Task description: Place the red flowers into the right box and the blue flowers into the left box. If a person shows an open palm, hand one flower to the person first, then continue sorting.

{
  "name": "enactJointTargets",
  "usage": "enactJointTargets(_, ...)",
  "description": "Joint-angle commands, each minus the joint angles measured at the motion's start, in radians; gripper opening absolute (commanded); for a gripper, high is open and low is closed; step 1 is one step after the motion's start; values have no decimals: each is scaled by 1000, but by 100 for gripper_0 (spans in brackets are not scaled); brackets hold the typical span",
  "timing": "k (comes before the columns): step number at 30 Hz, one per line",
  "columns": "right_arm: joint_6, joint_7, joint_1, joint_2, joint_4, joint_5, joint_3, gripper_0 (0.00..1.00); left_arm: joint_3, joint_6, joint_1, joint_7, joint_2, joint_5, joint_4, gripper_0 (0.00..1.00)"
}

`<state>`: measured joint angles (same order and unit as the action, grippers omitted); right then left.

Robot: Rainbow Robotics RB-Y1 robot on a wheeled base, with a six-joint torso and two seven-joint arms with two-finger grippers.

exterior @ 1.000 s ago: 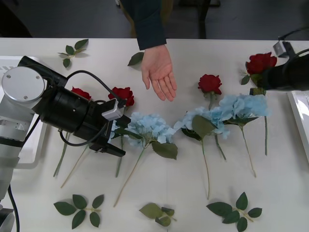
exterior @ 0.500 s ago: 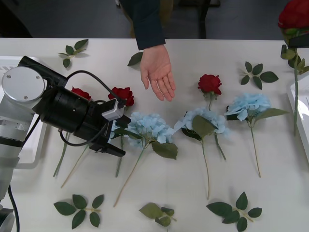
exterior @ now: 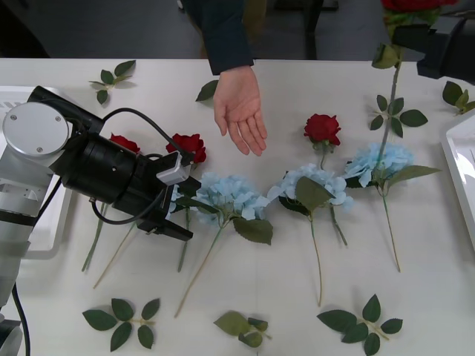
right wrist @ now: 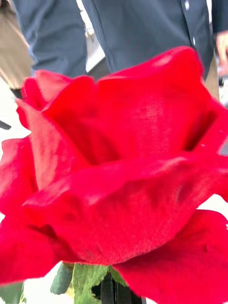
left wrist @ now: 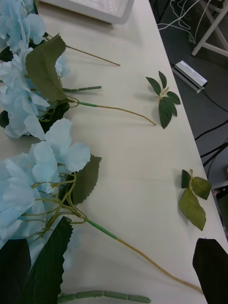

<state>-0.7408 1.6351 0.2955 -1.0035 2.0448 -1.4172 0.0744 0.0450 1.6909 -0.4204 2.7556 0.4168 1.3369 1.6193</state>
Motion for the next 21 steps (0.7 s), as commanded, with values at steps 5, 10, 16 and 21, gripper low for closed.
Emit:
enactJointTargets(5,58,-90,39,201,130,362,-125,0,-11,9,-26,-50,-6,-1,11,100)
enactJointTargets(10,60,-93,105,313,118,544,-189,0,-11,9,-26,-50,-6,-1,11,100)
enactJointTargets(16,60,-106,194,414,61,724,-257,0,-11,9,-26,-50,-6,-1,11,100)
enactJointTargets(21,60,-167,252,473,21,922,-317,0,-11,9,-26,-50,-6,-1,11,100)
